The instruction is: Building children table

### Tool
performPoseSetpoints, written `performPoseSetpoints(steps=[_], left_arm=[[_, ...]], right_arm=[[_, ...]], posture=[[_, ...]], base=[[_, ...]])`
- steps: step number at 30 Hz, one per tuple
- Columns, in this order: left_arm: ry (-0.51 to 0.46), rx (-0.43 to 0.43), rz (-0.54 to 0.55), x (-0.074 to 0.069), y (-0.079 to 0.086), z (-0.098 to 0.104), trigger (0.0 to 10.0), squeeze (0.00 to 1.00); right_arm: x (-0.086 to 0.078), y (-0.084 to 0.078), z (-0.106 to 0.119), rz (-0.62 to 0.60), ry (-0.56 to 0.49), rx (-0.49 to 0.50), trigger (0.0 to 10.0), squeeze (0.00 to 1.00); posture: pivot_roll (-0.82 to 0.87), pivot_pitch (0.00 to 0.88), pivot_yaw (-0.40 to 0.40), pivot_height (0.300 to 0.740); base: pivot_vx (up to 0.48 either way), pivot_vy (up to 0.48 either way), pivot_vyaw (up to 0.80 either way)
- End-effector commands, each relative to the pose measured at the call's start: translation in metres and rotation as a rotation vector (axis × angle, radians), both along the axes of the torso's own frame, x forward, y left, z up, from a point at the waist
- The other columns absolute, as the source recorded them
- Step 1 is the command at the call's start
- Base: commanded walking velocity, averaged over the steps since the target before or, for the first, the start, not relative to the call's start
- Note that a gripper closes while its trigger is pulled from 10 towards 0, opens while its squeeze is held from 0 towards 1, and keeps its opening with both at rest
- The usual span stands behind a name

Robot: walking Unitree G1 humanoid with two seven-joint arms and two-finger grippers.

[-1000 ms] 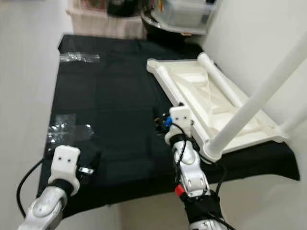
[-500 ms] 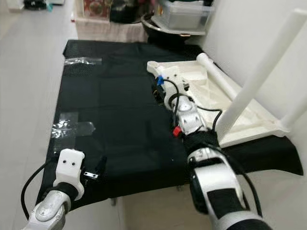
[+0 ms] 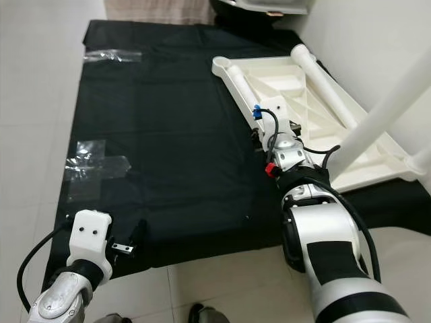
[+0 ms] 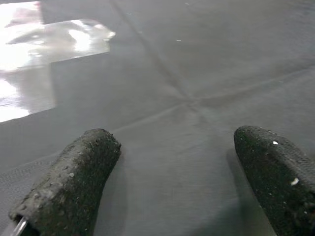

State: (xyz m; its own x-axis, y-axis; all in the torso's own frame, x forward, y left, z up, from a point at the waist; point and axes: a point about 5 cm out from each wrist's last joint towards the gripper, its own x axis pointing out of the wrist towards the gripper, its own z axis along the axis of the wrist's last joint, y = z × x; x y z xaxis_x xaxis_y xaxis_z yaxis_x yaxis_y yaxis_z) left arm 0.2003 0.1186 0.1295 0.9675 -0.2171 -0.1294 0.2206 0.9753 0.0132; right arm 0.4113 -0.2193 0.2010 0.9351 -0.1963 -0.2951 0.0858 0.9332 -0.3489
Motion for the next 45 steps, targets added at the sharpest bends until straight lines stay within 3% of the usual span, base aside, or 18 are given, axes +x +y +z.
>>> performPoseSetpoints(steps=[1,4,13,34,45], left_arm=[[0.039,-0.002,-0.009,-0.004,-0.001,-0.005,10.0,0.0],[0.044,-0.003,-0.006,-0.005,-0.001,-0.005,10.0,0.0],[0.058,-0.005,-0.014,-0.009,-0.002,-0.007,10.0,0.0],[0.062,-0.017,-0.009,-0.007,-0.004,-0.006,10.0,0.0],[0.054,-0.024,-0.006,-0.006,-0.004,-0.005,10.0,0.0]], right_arm=[[-0.004,-0.006,-0.01,0.007,0.066,0.019,10.0,0.0],[-0.008,-0.007,-0.021,0.059,0.132,0.029,10.0,0.0],[-0.005,-0.007,-0.012,0.072,0.08,0.044,10.0,0.0],[-0.003,0.009,-0.013,0.246,0.154,0.029,10.0,0.0],[-0.01,0.011,-0.027,0.315,0.298,0.027,10.0,0.0]], posture=[[0.11,0.225,-0.14,0.74],[0.12,0.222,-0.146,0.74],[0.11,0.187,-0.148,0.74],[0.1,0.206,-0.159,0.74],[0.09,0.211,-0.16,0.74]], base=[[0.0,0.0,0.0],[0.0,0.0,0.0],[0.0,0.0,0.0],[0.0,0.0,0.0],[0.0,0.0,0.0]])
